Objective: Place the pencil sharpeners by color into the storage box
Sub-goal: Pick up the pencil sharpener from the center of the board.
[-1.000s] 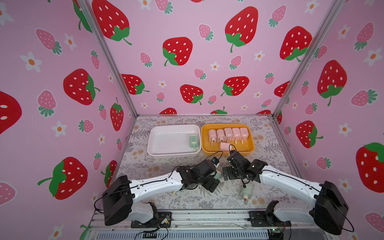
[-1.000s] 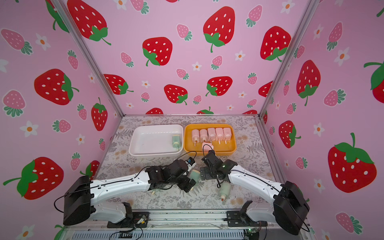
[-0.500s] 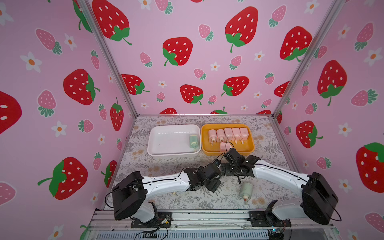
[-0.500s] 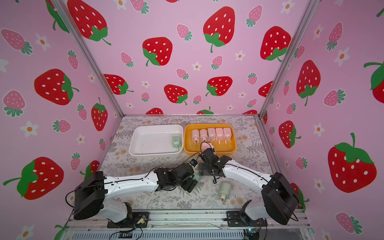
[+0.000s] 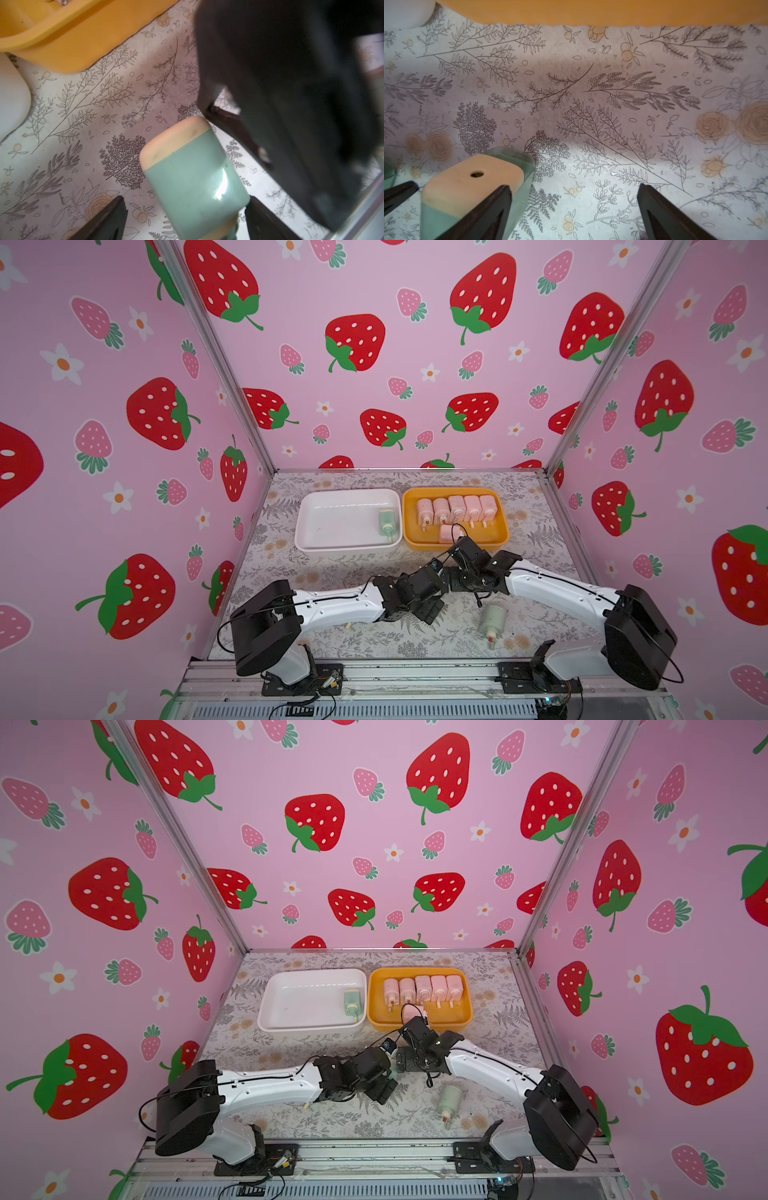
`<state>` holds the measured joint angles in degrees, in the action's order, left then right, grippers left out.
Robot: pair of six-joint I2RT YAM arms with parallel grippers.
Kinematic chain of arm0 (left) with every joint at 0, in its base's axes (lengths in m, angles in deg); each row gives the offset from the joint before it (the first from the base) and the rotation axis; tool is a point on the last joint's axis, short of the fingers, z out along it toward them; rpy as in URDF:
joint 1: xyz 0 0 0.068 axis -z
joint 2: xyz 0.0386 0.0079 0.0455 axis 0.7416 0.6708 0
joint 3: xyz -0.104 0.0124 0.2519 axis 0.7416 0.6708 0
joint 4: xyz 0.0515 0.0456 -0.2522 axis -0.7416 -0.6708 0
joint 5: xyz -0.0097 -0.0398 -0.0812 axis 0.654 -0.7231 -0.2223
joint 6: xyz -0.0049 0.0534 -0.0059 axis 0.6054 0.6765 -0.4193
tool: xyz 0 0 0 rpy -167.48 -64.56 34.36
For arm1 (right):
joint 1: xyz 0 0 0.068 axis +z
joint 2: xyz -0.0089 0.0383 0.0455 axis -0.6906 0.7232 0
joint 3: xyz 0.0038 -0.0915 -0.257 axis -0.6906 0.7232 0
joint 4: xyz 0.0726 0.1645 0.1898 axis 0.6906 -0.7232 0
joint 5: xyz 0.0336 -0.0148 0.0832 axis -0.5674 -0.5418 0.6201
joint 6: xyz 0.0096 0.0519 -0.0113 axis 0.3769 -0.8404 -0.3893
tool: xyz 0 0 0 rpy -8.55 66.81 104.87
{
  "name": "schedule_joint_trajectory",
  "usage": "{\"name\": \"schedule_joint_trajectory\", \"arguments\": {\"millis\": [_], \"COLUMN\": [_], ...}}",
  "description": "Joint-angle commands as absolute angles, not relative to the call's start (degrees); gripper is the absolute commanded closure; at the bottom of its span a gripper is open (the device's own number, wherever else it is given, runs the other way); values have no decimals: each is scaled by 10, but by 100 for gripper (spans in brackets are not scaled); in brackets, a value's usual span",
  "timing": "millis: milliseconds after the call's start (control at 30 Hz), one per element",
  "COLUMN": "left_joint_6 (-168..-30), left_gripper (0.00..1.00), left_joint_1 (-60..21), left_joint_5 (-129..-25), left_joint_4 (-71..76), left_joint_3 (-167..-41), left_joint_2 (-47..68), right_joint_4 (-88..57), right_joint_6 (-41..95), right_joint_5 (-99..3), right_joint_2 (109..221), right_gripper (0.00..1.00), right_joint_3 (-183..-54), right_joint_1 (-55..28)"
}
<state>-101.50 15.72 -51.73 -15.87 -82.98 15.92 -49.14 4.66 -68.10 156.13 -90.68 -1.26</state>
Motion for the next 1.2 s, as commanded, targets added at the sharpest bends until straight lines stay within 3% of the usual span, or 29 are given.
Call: {"name": "schedule_joint_trajectory", "arguments": {"millis": [0, 433, 667, 900, 1033, 1167], "left_joint_6": [-1029, -1007, -1018, -1050, -1070, -1064], "left_gripper": [8, 10, 7, 4, 12, 13], "left_joint_1": [154, 135, 133, 143, 147, 152], "left_joint_5": [-475, -510, -602, -513, -457, -464], "left_joint_4": [-192, -233, -144, -155, -200, -197], "left_joint_3": [-852, -814, -797, -842, -882, -893], "left_joint_2": [162, 104, 72, 131, 164, 179], "right_joint_4": [-503, -487, -484, -489, -497, -499], "right_joint_6": [42, 10, 5, -6, -13, -14], "right_joint_5": [-695, -743, -749, -764, -779, -786], "right_joint_2": [1544, 1532, 1536, 1525, 1514, 1509], "right_gripper": [0, 0, 0, 0, 0, 0], "right_joint_3": [-897, -882, -888, -884, -879, -876], "right_joint_1": [-14, -15, -15, -14, -14, -14]}}
